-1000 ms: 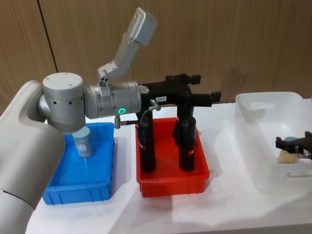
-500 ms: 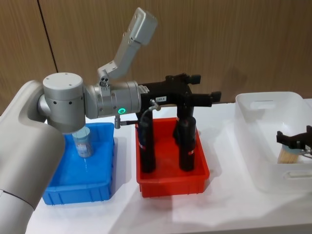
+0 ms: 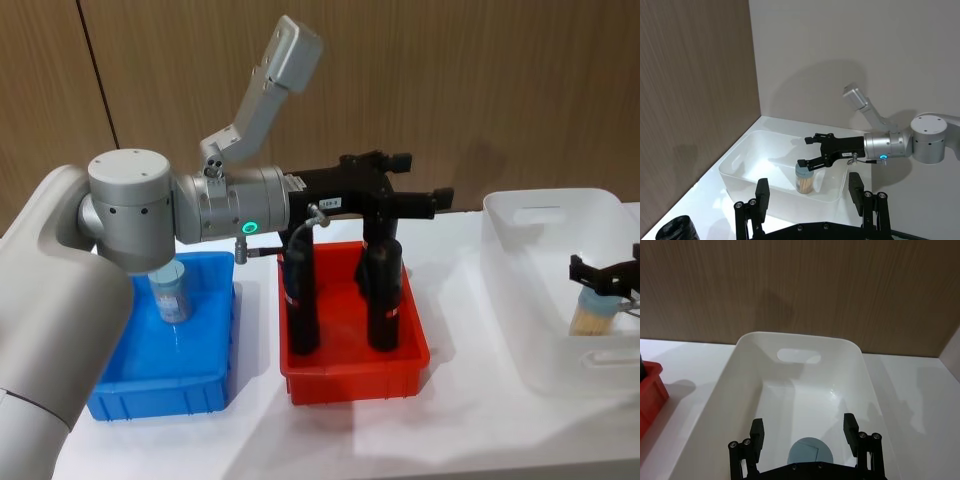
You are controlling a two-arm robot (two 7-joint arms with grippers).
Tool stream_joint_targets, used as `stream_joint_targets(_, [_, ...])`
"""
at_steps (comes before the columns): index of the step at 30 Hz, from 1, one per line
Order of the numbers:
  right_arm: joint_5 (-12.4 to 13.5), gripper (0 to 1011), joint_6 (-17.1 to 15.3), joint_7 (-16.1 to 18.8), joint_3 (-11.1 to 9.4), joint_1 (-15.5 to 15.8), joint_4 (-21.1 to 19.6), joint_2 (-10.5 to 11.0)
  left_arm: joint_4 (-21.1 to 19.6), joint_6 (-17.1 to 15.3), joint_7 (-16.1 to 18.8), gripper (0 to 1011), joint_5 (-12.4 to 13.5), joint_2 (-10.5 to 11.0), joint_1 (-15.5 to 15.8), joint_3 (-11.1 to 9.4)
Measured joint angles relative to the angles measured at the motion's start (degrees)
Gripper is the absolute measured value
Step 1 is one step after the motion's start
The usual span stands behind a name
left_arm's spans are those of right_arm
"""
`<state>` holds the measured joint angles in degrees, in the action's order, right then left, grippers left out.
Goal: Pick the cotton swabs from the blue box and place them into the white box.
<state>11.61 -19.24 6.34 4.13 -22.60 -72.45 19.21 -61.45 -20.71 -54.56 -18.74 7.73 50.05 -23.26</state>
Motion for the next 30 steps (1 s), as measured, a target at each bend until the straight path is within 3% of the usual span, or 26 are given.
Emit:
stream_joint_targets(13, [2.1,1001,4.3,-2.6,-0.8,6.3,-9.8,0.3,0.0,0.0,0.0,1000,0.0,0.0,0.0,0.0])
stream_joint_targets(26, [2.5,1001,5.3,-3.0,-0.7,7.8,-11.9,0.4,-0.6,0.3,0.9,1000,0.1,0.2,-0.7,0.0])
stream_joint_targets(30, [2.9,1001,7.0,-3.0,0.7,10.0,-14.3,0.4,-2.2,1.3,3.7,1000,0.4,1.0,-2.6,-0.2])
